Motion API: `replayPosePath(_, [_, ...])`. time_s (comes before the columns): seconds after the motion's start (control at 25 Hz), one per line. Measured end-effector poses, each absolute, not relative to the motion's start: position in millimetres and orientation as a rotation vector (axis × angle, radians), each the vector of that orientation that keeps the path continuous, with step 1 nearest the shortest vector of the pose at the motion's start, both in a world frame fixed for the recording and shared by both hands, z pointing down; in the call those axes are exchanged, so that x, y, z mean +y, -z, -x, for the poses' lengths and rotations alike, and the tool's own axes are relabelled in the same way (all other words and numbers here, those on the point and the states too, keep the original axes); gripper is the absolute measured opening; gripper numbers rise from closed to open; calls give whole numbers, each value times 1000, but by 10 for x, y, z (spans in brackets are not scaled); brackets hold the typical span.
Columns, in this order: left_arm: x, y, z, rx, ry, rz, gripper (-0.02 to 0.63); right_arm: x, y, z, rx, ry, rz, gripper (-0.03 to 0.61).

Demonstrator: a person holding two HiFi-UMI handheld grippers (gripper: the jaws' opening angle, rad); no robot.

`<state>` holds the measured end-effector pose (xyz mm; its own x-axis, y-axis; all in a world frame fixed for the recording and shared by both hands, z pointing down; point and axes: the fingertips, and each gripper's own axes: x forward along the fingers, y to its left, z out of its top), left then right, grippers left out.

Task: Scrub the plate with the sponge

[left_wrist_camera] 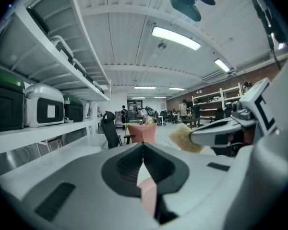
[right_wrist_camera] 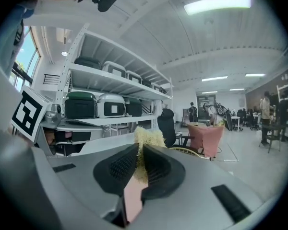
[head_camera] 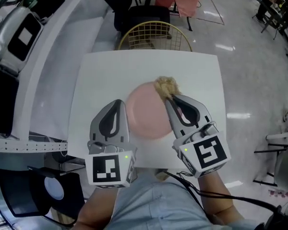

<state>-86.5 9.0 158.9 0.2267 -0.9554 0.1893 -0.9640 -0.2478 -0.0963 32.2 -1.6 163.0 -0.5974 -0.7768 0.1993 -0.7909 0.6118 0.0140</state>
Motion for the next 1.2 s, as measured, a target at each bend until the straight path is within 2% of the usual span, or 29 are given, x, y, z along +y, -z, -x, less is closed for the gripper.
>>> replayPosePath(0.48, [378,-1308,652,-1925,-260,-2476,15,255,-1256,-486,-2687,36,-1355,37])
replayPosePath(1.2, [332,-1238,488,-1900,-236,-2496,15,219,-1202,-579,-2703,57,-1357,37])
